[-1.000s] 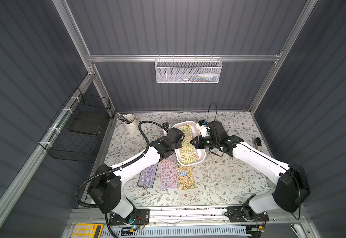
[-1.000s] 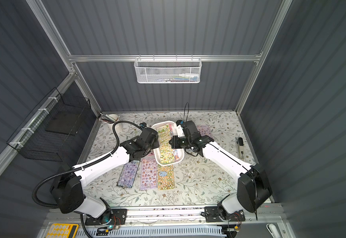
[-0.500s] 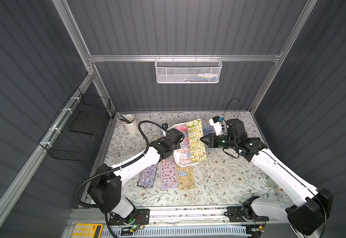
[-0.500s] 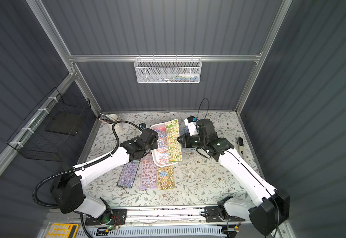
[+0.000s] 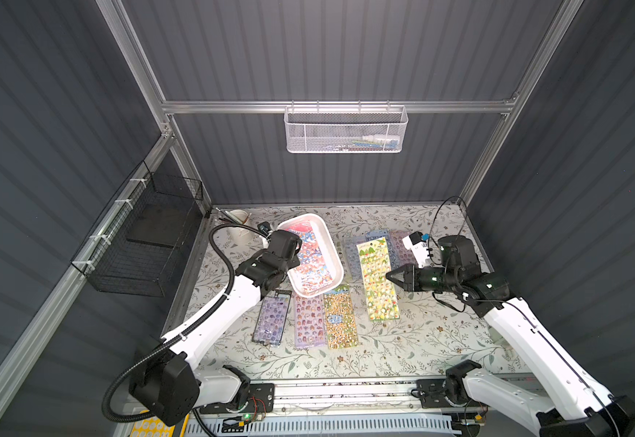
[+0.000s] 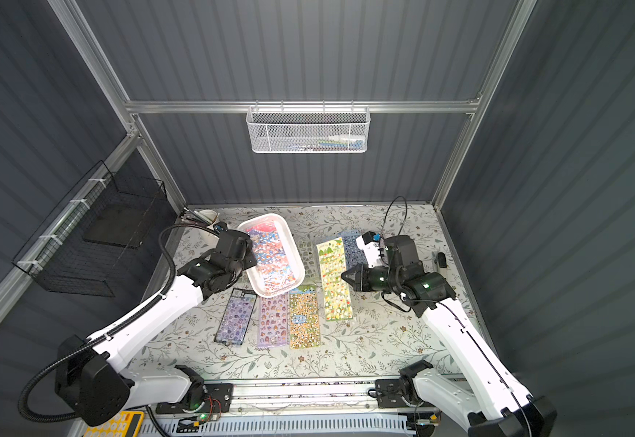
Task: Take the stickers out of the storage box
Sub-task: Pick up the sticker from the storage box, then place the sticker at the center of the board.
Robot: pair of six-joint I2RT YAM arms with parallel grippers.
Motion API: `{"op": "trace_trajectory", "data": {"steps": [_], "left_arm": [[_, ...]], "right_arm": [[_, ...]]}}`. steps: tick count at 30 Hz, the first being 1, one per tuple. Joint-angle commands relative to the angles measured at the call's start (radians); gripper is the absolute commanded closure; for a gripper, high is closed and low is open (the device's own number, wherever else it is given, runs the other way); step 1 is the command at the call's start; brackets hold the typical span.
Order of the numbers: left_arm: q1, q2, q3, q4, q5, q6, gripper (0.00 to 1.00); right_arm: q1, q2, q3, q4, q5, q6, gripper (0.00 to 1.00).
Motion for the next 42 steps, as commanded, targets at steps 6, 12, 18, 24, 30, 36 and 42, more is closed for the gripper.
{"op": "trace_trajectory", "data": {"steps": [6,12,18,24,30,36,42], "left_arm": [[0.032,-0.121,-0.025,-0.080,-0.040,0.054,1.00],[0.032,-0.142,-0.026,-0.086,-0.026,0.067,1.00],[0.032,-0.161,-0.042,-0.081,-0.013,0.066,1.00],[0.032,-0.159,-0.052,-0.080,0.000,0.069,1.00],[0.032,-0.141,-0.048,-0.066,0.015,0.072,1.00],[0.033,-0.115,-0.015,-0.066,0.022,0.083,1.00],[0.032,-0.131,-0.016,-0.073,0.012,0.086,1.00]], "right_arm": [[-0.004,0.056,-0.139,-0.004,-0.045,-0.019,0.92],[-0.005,0.188,-0.230,0.132,-0.046,0.022,0.94],[-0.004,0.296,-0.262,0.241,-0.047,0.063,0.93],[-0.008,0.394,-0.259,0.303,-0.026,0.057,0.93],[-0.022,0.444,-0.260,0.322,-0.012,0.049,0.91],[-0.036,0.486,-0.247,0.289,0.028,0.010,0.88],[-0.042,0.512,-0.236,0.289,0.064,0.002,0.83]]}}
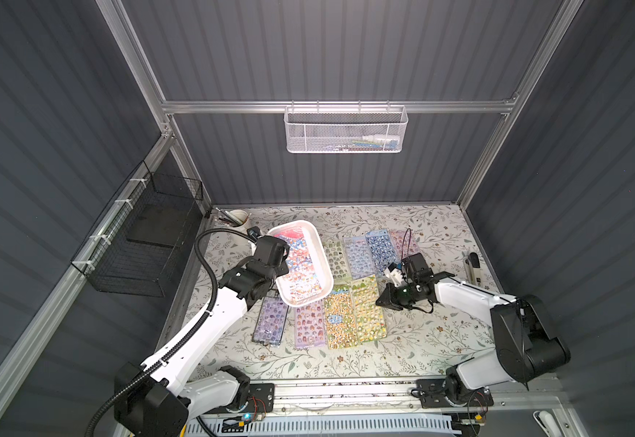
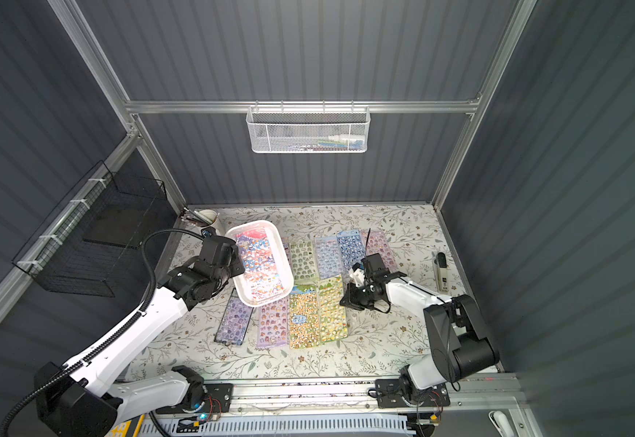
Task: Take the stickers out of the storage box
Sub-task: Place the sticker at the center of the board, then adjust the storage box.
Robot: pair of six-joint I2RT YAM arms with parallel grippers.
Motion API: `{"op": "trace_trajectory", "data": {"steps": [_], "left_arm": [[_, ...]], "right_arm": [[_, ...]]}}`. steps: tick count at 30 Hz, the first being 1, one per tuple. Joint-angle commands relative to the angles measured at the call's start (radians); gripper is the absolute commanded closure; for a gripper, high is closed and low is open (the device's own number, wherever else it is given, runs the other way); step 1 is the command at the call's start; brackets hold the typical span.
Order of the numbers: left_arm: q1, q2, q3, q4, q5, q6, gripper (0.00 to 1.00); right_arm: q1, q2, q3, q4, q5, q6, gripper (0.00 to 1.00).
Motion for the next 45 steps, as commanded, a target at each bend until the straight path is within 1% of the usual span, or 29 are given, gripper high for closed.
{"op": "trace_trajectory", "data": {"steps": [1,3,7,12,15,21,24,26,29,33,38,42,44,45], "left_arm": [[0.002,-0.017,0.035,0.012,-0.001,0.013,1.00],[0.002,-0.017,0.033,0.014,0.001,0.013,1.00],[0.003,-0.012,0.029,0.008,-0.003,0.009,1.00],[0.003,-0.018,0.026,0.001,0.002,0.004,1.00],[0.002,-0.006,0.038,-0.014,0.010,0.015,1.00],[0.002,0.073,0.098,-0.019,0.099,0.063,1.00],[0.002,0.143,0.140,-0.016,0.161,0.096,1.00],[0.002,0.193,0.164,-0.015,0.191,0.103,1.00],[-0.002,0.240,0.163,0.022,0.223,0.086,1.00],[-0.025,0.289,0.191,0.049,0.220,0.073,1.00],[-0.066,0.360,0.249,0.073,0.204,0.056,1.00],[-0.107,0.430,0.306,0.077,0.168,0.038,1.00],[-0.131,0.468,0.340,0.073,0.155,0.029,1.00],[-0.139,0.480,0.355,0.073,0.149,0.024,1.00]], "right_arm": [[-0.006,0.014,0.020,-0.018,0.038,-0.021,0.81],[-0.006,0.019,0.028,-0.028,0.047,-0.025,0.79],[-0.008,-0.001,0.023,-0.041,0.084,-0.030,0.66],[-0.009,-0.036,0.033,-0.045,0.085,-0.025,0.57],[-0.009,-0.076,0.045,-0.050,0.094,-0.026,0.53],[-0.010,-0.200,0.076,-0.054,0.100,-0.041,0.43],[-0.009,-0.256,0.120,-0.054,0.108,-0.050,0.38],[-0.009,-0.273,0.164,-0.096,0.110,-0.054,0.36],[-0.008,-0.283,0.214,-0.106,0.105,-0.049,0.35],[0.005,-0.279,0.263,-0.102,0.094,-0.028,0.35],[0.057,-0.241,0.322,-0.095,0.108,-0.004,0.40],[0.126,-0.215,0.371,-0.116,0.190,-0.004,0.44],[0.161,-0.200,0.393,-0.138,0.289,-0.007,0.46],[0.170,-0.192,0.402,-0.147,0.314,-0.007,0.46]]}}
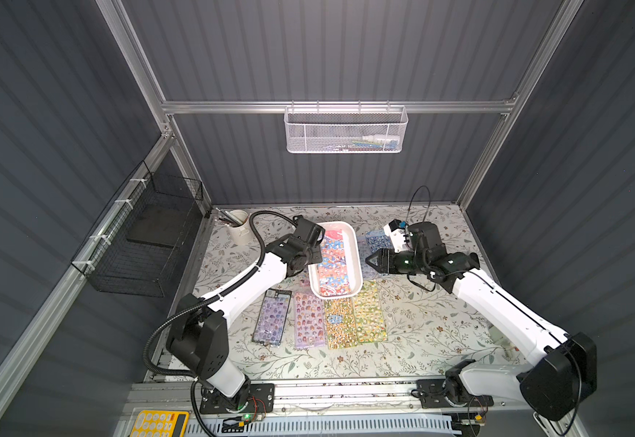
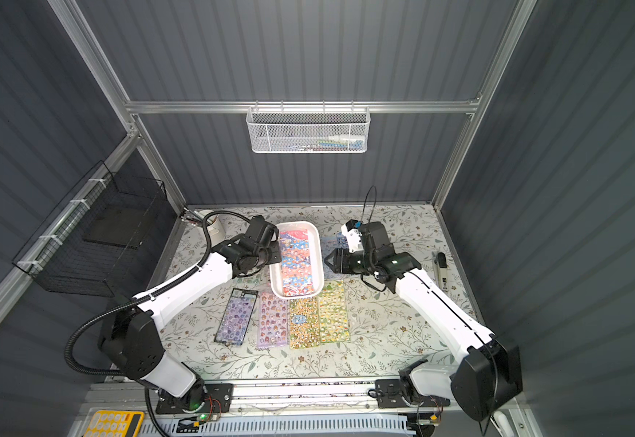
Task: Take the stickers out of the storage box
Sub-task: Adjust the storage box.
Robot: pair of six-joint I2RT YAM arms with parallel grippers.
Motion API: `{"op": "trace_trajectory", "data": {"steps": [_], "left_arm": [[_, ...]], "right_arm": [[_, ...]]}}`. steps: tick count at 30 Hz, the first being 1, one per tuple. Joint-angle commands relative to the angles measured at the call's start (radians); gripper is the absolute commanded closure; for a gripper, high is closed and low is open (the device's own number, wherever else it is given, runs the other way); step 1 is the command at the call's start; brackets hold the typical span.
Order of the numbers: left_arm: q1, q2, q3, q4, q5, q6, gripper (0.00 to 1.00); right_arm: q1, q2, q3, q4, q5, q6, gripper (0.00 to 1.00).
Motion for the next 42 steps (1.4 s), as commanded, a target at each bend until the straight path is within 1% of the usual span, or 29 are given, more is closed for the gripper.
{"op": "trace_trajectory", "data": {"steps": [1,7,14,17,21,29,36,42], "left_arm": [[-0.032,0.039,0.066,0.022,-0.030,-0.035,1.00],[-0.061,0.079,0.144,0.031,-0.033,-0.049,1.00],[-0.067,0.080,0.148,0.043,-0.030,-0.051,1.00],[-0.069,0.089,0.148,0.052,-0.019,-0.050,1.00],[-0.079,0.105,0.152,0.063,-0.007,-0.053,1.00],[-0.090,0.113,0.157,0.069,-0.001,-0.052,1.00],[-0.095,0.109,0.162,0.068,0.006,-0.046,1.00],[-0.098,0.111,0.163,0.076,0.036,-0.038,1.00]], "right_arm": [[0.033,0.024,0.045,-0.046,0.140,0.001,0.48],[0.046,0.073,0.070,-0.062,0.233,-0.005,0.54],[0.047,0.116,0.085,-0.064,0.292,-0.012,0.59],[0.046,0.141,0.103,-0.065,0.298,-0.014,0.64],[0.042,0.173,0.137,-0.065,0.315,-0.023,0.65],[0.009,0.262,0.251,-0.095,0.315,-0.050,0.73],[-0.009,0.292,0.294,-0.101,0.311,-0.061,0.80],[-0.020,0.328,0.329,-0.105,0.303,-0.076,0.84]]}}
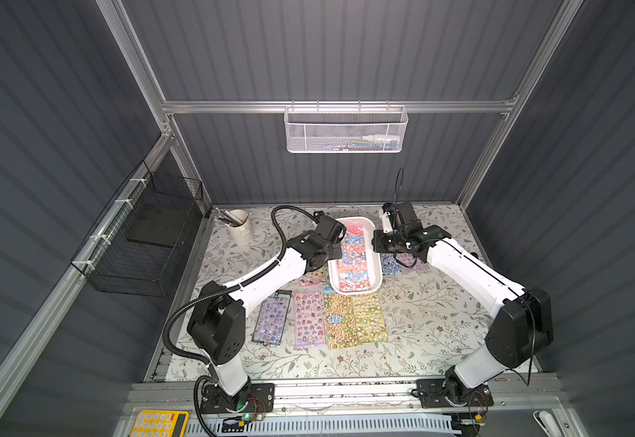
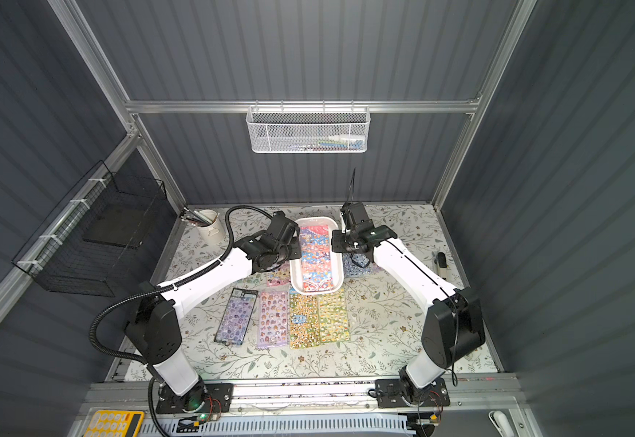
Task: Take the stickers out of the storage box
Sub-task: Adjust the storage box.
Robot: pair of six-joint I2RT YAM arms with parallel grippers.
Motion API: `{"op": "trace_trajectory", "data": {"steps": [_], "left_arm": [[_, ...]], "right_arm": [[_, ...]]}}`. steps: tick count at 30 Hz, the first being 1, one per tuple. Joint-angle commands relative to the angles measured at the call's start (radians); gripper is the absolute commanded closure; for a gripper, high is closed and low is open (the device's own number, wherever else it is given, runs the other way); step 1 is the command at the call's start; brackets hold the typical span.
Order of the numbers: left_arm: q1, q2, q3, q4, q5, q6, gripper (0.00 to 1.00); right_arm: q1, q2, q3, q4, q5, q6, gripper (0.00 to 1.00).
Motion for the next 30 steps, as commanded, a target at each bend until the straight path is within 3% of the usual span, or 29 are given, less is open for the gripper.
{"op": "trace_trajectory", "data": {"steps": [1,8,16,18,23,26,30], "left_arm": [[-0.011,0.003,0.044,0.033,0.038,0.003,1.00],[-0.017,-0.001,0.064,0.026,0.044,0.028,1.00],[-0.019,-0.027,0.043,0.029,0.040,0.037,1.00],[-0.018,-0.024,0.043,0.021,0.055,0.041,0.91],[-0.019,-0.050,0.037,0.014,0.072,0.071,0.56],[-0.022,-0.085,0.042,0.014,0.074,0.104,0.45],[-0.024,-0.135,0.060,-0.032,0.053,0.135,0.45]], "right_arm": [[-0.005,0.021,0.039,-0.010,-0.007,-0.018,0.84],[-0.019,0.014,0.026,0.019,-0.038,-0.013,0.95],[-0.019,-0.031,-0.014,0.024,-0.043,0.009,1.00],[-0.018,-0.040,-0.033,0.039,-0.038,0.012,1.00],[-0.020,-0.042,-0.059,0.045,-0.036,0.019,1.00],[-0.021,-0.047,-0.065,0.044,-0.039,0.024,1.00],[-0.022,-0.056,-0.079,0.040,-0.040,0.032,1.00]]}}
